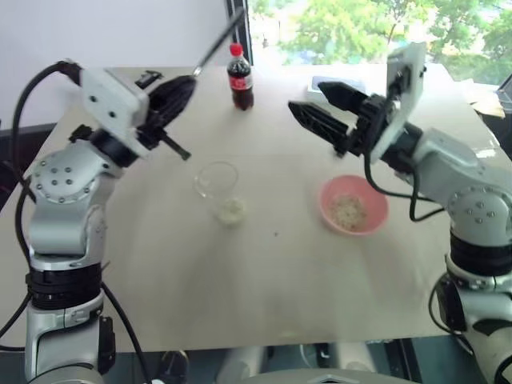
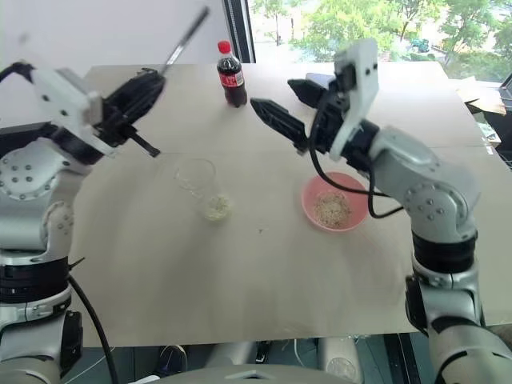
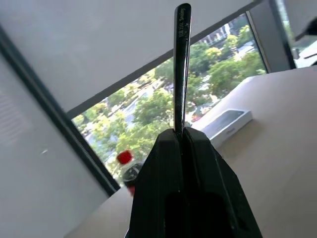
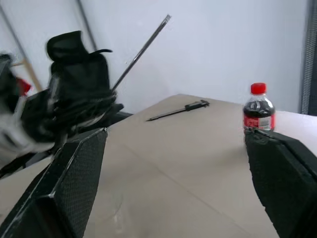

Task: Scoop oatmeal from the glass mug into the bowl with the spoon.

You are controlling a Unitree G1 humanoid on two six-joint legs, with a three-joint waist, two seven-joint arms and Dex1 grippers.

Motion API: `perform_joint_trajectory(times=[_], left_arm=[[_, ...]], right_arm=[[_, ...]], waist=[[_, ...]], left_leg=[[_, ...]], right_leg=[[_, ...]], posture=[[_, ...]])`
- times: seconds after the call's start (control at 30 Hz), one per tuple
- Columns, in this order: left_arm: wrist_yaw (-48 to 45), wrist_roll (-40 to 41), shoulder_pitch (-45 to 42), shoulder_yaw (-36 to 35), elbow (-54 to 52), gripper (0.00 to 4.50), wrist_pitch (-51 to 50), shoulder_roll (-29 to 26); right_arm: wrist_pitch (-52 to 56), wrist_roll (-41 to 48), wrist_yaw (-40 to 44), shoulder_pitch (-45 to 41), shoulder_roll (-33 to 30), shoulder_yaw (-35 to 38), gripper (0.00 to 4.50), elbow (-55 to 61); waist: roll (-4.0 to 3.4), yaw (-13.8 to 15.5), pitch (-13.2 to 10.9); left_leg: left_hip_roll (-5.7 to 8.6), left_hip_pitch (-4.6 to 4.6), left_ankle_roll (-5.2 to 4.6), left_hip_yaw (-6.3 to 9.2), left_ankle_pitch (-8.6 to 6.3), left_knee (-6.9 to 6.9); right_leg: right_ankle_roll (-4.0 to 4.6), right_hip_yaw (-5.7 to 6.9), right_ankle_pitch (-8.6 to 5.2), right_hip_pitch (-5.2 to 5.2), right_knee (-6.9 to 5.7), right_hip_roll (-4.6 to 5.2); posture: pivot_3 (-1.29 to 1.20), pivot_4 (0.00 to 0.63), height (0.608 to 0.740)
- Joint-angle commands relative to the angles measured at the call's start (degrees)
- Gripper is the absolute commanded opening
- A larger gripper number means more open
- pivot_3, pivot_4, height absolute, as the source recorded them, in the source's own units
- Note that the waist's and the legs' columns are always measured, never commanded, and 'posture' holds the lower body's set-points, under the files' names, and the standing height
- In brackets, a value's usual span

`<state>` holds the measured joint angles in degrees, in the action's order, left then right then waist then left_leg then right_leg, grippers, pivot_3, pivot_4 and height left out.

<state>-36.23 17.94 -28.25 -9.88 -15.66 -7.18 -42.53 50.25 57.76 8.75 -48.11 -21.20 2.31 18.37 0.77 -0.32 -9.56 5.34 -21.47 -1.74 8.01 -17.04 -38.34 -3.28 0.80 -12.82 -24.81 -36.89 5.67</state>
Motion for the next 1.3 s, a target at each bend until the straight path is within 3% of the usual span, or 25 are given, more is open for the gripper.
perform_joint_trajectory(times=[0.03, 0.27, 0.43, 0.53, 0.7, 0.8, 0.93, 0.97, 1.13, 1.3], left_arm=[[-1.2, -3.8, -2.4, 2.5, -2.5, 0.03, 3.7, -0.6], [-2.7, -7.5, -4.2, 5.3, -0.8, 0.03, 7.4, 0.1], [-3.1, -7.6, -4.5, 5.2, 0.0, 0.03, 7.2, 0.9], [-3.3, -8.2, -5.0, 5.5, 0.6, 0.00, 7.4, 1.2], [-3.9, -8.5, -4.5, 5.6, 0.8, 0.00, 7.1, 1.4], [-4.3, -7.1, -4.6, 5.4, 0.5, 0.00, 5.9, 1.9], [-4.1, -6.7, -4.6, 5.2, -0.1, 0.00, 3.6, 2.3], [-4.2, -6.8, -4.4, 5.3, -0.3, 0.67, 3.5, 2.2], [-2.0, -5.2, -4.7, 3.2, -2.4, 2.71, 2.1, 3.8], [3.7, -0.5, -0.9, -5.0, -7.5, 2.71, -2.6, 5.7]], right_arm=[[0.6, 1.6, -3.9, -4.2, 4.9, 2.3, 4.50, -4.0], [1.8, 5.7, -8.9, -8.2, 12.9, 5.4, 4.50, -8.6], [2.1, 7.2, -9.0, -9.3, 14.3, 6.6, 4.50, -8.5], [2.3, 7.8, -8.7, -9.2, 13.9, 7.2, 3.68, -8.4], [1.7, 7.5, -8.5, -8.9, 13.6, 7.4, 1.18, -8.1], [1.5, 7.4, -8.4, -8.9, 13.8, 7.4, 0.03, -8.0], [1.5, 7.4, -8.2, -8.8, 13.5, 7.1, 0.03, -7.7], [1.6, 7.4, -8.1, -8.8, 13.4, 7.0, 0.00, -7.7], [1.4, 6.9, -8.4, -9.1, 12.7, 7.9, 0.00, -9.0], [0.4, 6.7, -9.1, -9.8, 11.7, 10.4, 0.00, -11.1]], waist=[[-0.01, -0.6, 0.0], [-0.02, -2.1, 0.0], [-0.04, -2.2, 0.0], [-0.04, -2.1, 0.0], [-0.04, -2.1, 0.0], [-0.12, -2.2, 0.0], [-0.11, -2.1, 0.0], [-0.11, -2.1, 0.0], [-0.11, -2.1, 0.0], [-0.11, -2.2, 0.0]], left_leg=[[0.00, -0.14, 0.00, 0.00, 0.01, -0.01], [0.03, -0.47, 0.01, -0.30, 0.02, -0.18], [0.03, -0.40, 0.04, -0.46, 0.05, -0.35], [0.02, -0.41, 0.05, -0.46, 0.05, -0.45], [0.02, -0.43, 0.05, -0.48, 0.05, -0.54], [0.02, -0.43, 0.05, -0.50, 0.05, -0.54], [0.01, -0.45, 0.05, -0.50, 0.05, -0.56], [0.01, -0.45, 0.05, -0.50, 0.05, -0.58], [0.00, -0.45, 0.05, -0.50, 0.05, -0.59], [0.00, -0.44, 0.05, -0.54, 0.05, -0.59]], right_leg=[[0.00, 0.00, 0.00, -0.14, -0.03, 0.00], [0.00, -0.18, 0.01, -0.74, -0.57, 0.10], [0.00, -0.36, 0.01, -0.85, -1.00, 0.02], [0.01, -0.37, 0.01, -0.85, -1.09, -0.13], [0.01, -0.40, 0.03, -0.85, -1.11, -0.16], [0.01, -0.44, 0.03, -0.88, -1.10, -0.16], [0.01, -0.44, 0.03, -0.88, -1.11, -0.18], [0.01, -0.44, 0.03, -0.87, -1.11, -0.18], [0.00, -0.45, 0.04, -0.88, -1.11, -0.19], [0.00, -0.51, 0.04, -0.88, -1.11, -0.18]], posture=[[0.00, 0.150, 0.740], [0.00, 0.150, 0.740], [0.00, 0.150, 0.740], [0.00, 0.150, 0.740], [0.00, 0.150, 0.740], [0.00, 0.150, 0.740], [0.00, 0.150, 0.740], [0.00, 0.150, 0.740], [0.00, 0.150, 0.740], [0.00, 0.150, 0.740]])
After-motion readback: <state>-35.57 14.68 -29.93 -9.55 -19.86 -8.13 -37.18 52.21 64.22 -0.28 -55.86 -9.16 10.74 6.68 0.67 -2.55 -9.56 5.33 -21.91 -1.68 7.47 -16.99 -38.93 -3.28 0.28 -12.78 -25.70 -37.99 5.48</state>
